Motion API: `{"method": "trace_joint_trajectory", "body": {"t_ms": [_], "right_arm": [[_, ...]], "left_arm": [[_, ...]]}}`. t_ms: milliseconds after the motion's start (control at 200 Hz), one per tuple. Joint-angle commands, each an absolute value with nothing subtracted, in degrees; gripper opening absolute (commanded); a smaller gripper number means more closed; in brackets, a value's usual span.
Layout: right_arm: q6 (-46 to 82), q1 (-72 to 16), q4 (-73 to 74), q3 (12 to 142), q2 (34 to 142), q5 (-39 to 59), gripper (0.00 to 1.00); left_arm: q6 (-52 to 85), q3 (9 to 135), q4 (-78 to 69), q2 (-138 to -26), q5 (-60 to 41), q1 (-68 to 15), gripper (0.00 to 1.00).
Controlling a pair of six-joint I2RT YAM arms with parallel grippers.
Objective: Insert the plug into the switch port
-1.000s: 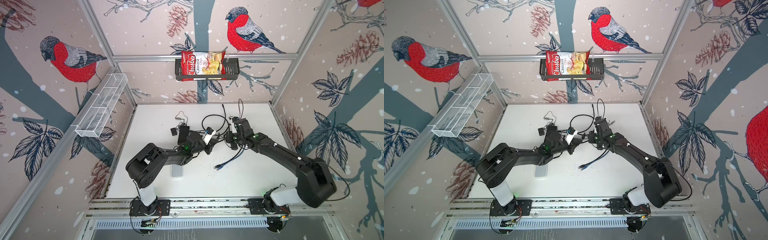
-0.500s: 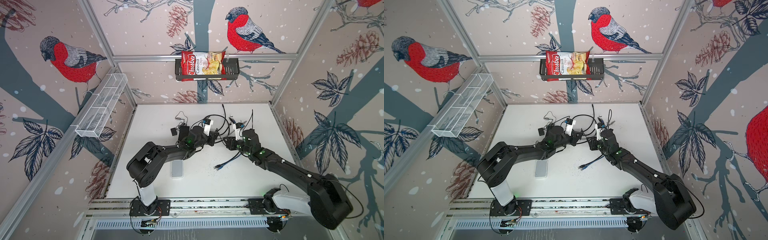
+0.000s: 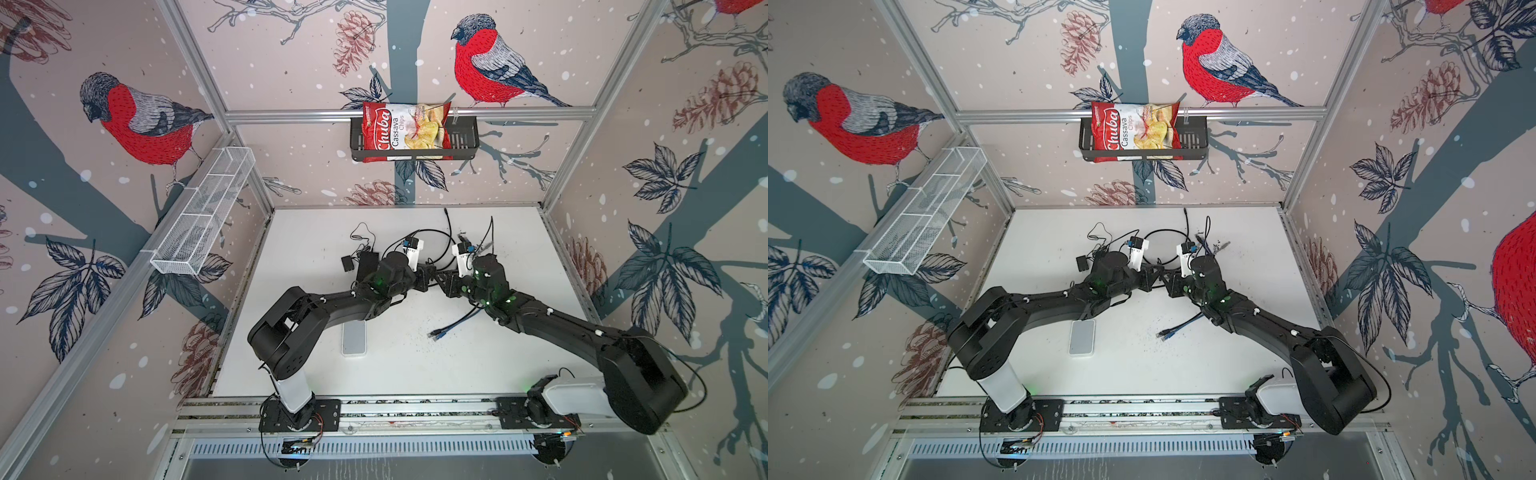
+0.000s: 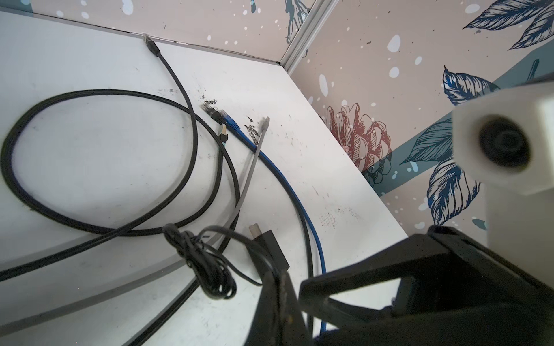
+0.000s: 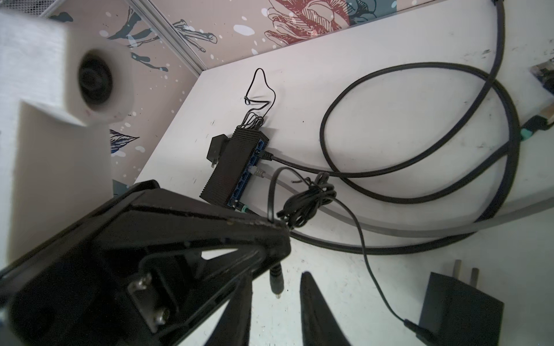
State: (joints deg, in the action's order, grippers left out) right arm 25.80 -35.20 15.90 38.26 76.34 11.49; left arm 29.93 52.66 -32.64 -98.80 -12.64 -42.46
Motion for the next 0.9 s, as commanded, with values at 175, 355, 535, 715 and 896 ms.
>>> {"method": "trace_joint_trajectory", "body": {"t_ms": [175, 355, 535, 715, 896], "right_arm": [[23.5, -35.3, 14.7, 39.5, 77.6, 10.9, 0.27], [22.2, -35.3, 14.1, 39.9, 77.9, 12.2, 0.24], [21.6, -35.4, 13.9, 40.1, 78.0, 12.9, 0.23], [21.9, -35.5, 14.9, 40.1, 79.4, 13.4, 0.23], [22.6, -35.6, 16.9, 40.9, 81.1, 15.1, 0.23]], "left_arm": [[28.0, 52.1, -31.3, -97.2, -10.3, -42.5, 0.0], [27.8, 52.0, -30.9, -96.8, -10.6, -42.5, 0.0], [27.8, 52.0, -30.3, -96.3, -10.6, -42.5, 0.0], [27.8, 52.2, -29.9, -96.3, -10.4, -42.5, 0.0], [27.9, 52.2, -29.9, -96.4, -10.4, -42.5, 0.0]]}}
